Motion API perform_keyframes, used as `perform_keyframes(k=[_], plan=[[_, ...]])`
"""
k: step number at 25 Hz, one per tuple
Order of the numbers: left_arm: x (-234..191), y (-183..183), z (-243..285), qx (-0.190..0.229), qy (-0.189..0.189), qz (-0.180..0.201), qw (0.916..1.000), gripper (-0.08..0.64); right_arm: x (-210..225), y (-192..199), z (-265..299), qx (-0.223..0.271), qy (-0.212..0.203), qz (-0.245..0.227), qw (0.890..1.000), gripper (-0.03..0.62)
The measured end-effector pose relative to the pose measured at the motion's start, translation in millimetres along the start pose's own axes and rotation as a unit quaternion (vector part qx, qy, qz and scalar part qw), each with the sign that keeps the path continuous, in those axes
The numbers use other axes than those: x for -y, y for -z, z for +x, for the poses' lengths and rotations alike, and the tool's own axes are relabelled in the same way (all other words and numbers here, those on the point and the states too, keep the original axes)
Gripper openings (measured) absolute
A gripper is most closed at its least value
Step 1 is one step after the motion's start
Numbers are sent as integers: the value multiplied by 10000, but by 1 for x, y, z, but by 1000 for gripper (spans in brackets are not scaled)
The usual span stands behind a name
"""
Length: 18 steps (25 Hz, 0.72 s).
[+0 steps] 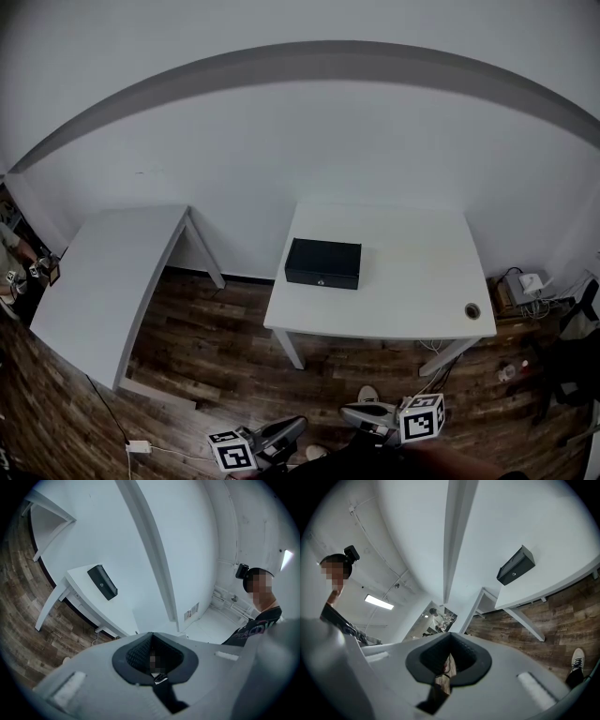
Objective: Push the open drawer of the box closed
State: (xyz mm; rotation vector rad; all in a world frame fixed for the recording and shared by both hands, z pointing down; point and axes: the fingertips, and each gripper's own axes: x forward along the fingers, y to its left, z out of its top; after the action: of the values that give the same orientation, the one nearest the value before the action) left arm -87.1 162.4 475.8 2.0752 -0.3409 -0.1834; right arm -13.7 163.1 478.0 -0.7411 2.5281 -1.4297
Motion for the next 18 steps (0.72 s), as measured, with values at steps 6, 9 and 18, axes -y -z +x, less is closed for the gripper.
perform_keyframes(k=[6, 9, 18], plan=[[-7, -5, -12, 247, -78, -173, 9995, 3, -3, 5, 1, -82, -93, 81, 9999, 3], [-6, -9, -15, 349, -97, -174, 9992, 3, -4, 8, 0, -145, -119, 71, 9998, 3], [-2, -3, -13, 446, -38, -323, 9985, 3, -8, 11, 0, -143, -197, 41, 9997, 3]])
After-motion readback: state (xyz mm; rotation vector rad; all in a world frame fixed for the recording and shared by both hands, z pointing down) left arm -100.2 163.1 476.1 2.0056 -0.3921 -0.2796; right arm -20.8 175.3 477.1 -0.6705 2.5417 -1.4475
